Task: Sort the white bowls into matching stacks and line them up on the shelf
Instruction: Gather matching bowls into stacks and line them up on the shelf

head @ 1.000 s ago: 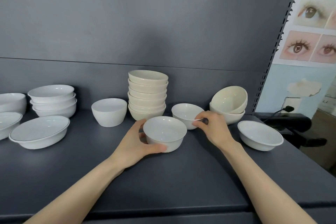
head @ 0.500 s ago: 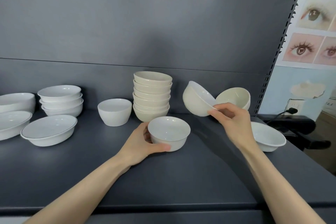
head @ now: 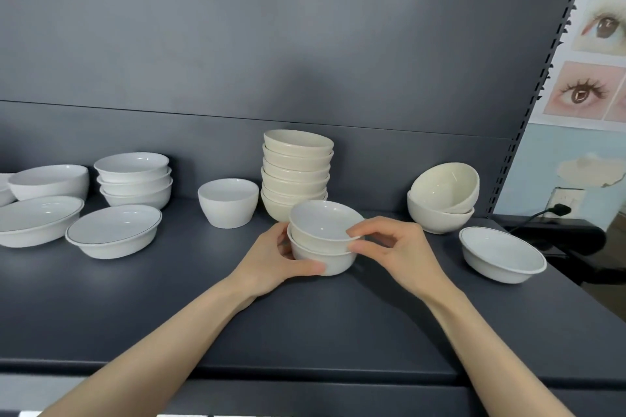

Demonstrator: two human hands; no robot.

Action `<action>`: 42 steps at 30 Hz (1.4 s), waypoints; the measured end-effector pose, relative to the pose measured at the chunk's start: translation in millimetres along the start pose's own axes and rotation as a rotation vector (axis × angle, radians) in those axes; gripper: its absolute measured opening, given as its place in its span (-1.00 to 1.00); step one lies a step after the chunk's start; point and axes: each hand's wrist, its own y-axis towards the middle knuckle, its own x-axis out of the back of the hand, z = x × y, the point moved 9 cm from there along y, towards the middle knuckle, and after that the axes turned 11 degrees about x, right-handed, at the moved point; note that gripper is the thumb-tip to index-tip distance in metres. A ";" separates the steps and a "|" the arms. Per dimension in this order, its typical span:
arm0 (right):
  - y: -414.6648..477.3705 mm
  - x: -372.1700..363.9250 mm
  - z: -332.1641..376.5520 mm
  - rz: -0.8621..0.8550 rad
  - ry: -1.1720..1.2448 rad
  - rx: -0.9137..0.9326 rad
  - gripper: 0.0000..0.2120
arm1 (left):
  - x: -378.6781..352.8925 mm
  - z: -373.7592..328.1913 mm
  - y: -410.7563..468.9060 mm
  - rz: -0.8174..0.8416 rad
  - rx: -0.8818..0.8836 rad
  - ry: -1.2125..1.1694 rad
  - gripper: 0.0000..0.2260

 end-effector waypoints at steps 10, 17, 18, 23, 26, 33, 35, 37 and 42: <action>-2.6 -14.2 -25.4 0.119 0.064 -0.311 -0.31 | 1.7 -3.3 -5.2 -0.024 -0.007 0.027 -0.40; 17.3 -21.1 14.6 0.038 0.133 -0.184 -0.60 | 32.3 -31.5 -31.2 -0.107 -0.088 0.038 -0.46; 22.5 -27.1 23.5 0.039 0.145 -0.167 -0.62 | 41.5 -35.4 -35.7 -0.116 -0.095 0.033 -0.48; 51.7 -67.0 56.5 0.017 0.195 -0.111 -0.68 | 96.1 -47.1 -51.0 -0.180 -0.116 0.027 -0.39; 69.1 -107.9 67.8 0.011 0.204 -0.121 -0.64 | 140.9 -44.6 -58.6 -0.208 -0.124 0.024 -0.40; 110.8 -201.4 89.1 0.016 0.208 -0.111 -0.57 | 245.7 -44.9 -66.3 -0.240 -0.119 0.070 -0.51; 124.9 -221.1 97.4 0.005 0.201 -0.093 -0.62 | 274.8 -46.8 -61.9 -0.243 -0.129 0.075 -0.42; 138.2 -236.4 107.9 -0.015 0.189 -0.071 -0.66 | 298.3 -49.9 -55.9 -0.241 -0.136 0.051 -0.39; 167.5 -263.9 120.0 -0.068 0.187 -0.064 -0.66 | 341.0 -62.7 -37.7 -0.207 -0.181 0.034 -0.45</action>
